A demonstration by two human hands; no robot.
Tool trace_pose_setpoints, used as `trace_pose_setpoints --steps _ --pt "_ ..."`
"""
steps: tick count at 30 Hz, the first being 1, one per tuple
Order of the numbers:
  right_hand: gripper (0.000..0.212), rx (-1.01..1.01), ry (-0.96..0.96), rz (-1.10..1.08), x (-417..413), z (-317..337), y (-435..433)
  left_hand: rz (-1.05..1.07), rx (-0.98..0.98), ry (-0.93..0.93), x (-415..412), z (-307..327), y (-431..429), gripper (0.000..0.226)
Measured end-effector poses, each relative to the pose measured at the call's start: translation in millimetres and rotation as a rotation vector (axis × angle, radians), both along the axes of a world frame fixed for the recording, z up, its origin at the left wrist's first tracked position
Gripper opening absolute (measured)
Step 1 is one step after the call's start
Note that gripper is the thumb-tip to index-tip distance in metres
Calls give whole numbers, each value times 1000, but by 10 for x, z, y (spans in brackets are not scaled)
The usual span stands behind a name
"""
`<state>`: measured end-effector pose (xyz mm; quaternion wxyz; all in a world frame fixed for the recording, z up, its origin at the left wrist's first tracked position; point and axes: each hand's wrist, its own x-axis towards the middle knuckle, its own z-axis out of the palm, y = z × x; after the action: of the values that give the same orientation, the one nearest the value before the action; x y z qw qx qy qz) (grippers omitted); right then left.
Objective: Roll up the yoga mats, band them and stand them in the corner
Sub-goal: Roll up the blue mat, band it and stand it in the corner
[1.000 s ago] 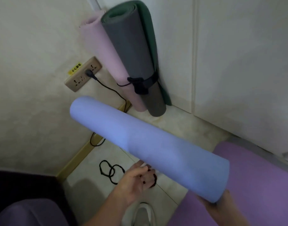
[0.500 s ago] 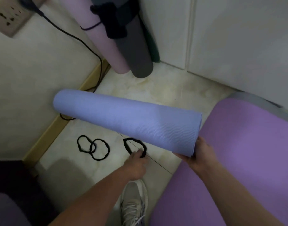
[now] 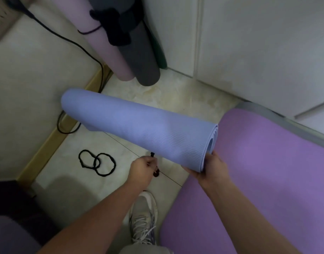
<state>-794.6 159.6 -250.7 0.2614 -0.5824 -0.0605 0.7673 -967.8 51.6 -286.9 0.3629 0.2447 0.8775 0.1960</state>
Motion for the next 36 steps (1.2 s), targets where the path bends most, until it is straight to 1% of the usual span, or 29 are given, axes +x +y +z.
trace_pose_setpoints --steps 2,4,6,8,9,11,13,15,18,20,21,22,23,24,25,26,27,28,29,30,32,33,34,35,36 --pt "26 22 -46 -20 37 370 20 318 167 -204 49 555 114 14" --pt "22 75 -110 -19 71 796 67 575 305 -345 113 1184 205 13" --pt "18 141 -181 -10 68 1267 124 736 412 -380 151 1856 267 11" --pt "17 221 -238 16 20 1739 203 823 551 -426 129 2564 310 9" --pt "16 273 -271 36 -24 1962 250 839 632 -479 93 2912 325 9" --pt "16 412 -350 93 -157 2383 356 837 796 -649 -11 3566 371 10" --pt "19 563 -453 228 -343 2738 448 788 919 -833 -131 4114 464 14" --pt "23 699 -551 376 -574 3062 517 740 1015 -971 -248 4515 602 19" --pt "36 887 -712 627 -909 3491 580 716 1153 -1168 -405 4863 795 21" --pt "39 950 -803 801 -1080 3731 618 717 1242 -1347 -500 4944 866 22" --pt "39 973 -832 879 -1134 3816 624 721 1277 -1416 -542 4955 893 23" --pt "40 1005 -865 952 -1176 3900 625 738 1285 -1446 -569 4964 930 22" --pt "42 1039 -896 1020 -1196 3938 620 776 1251 -1417 -583 4944 972 22" --pt "43 1061 -915 1067 -1207 3948 614 811 1182 -1315 -584 4921 1016 23" --pt "44 1060 -924 1098 -1209 3943 607 824 1090 -1135 -593 4871 1047 24" --pt "45 1049 -934 1119 -1199 3935 587 784 988 -902 -600 4828 1056 26" --pt "47 1051 -945 1143 -1192 3910 570 688 886 -655 -618 4770 1048 27" --pt "50 1063 -945 1164 -1201 3890 558 547 789 -431 -645 4695 1033 27" --pt "51 1080 -925 1167 -1225 3869 550 403 708 -244 -670 4613 1009 27" --pt "49 1102 -886 1153 -1266 3858 539 282 659 -97 -699 4559 982 27" --pt "47 1122 -793 1125 -1363 3830 514 87 658 183 -785 4510 967 25" --pt "46 1126 -765 1147 -1411 3810 494 17 673 283 -838 4504 976 25" --pt "45 1132 -750 1181 -1458 3799 471 -30 674 302 -907 4483 986 25" --pt "44 1116 -732 1198 -1497 3774 457 -70 633 234 -989 4464 994 25" --pt "45 1085 -710 1200 -1526 3763 453 -101 561 99 -1060 4446 992 25"
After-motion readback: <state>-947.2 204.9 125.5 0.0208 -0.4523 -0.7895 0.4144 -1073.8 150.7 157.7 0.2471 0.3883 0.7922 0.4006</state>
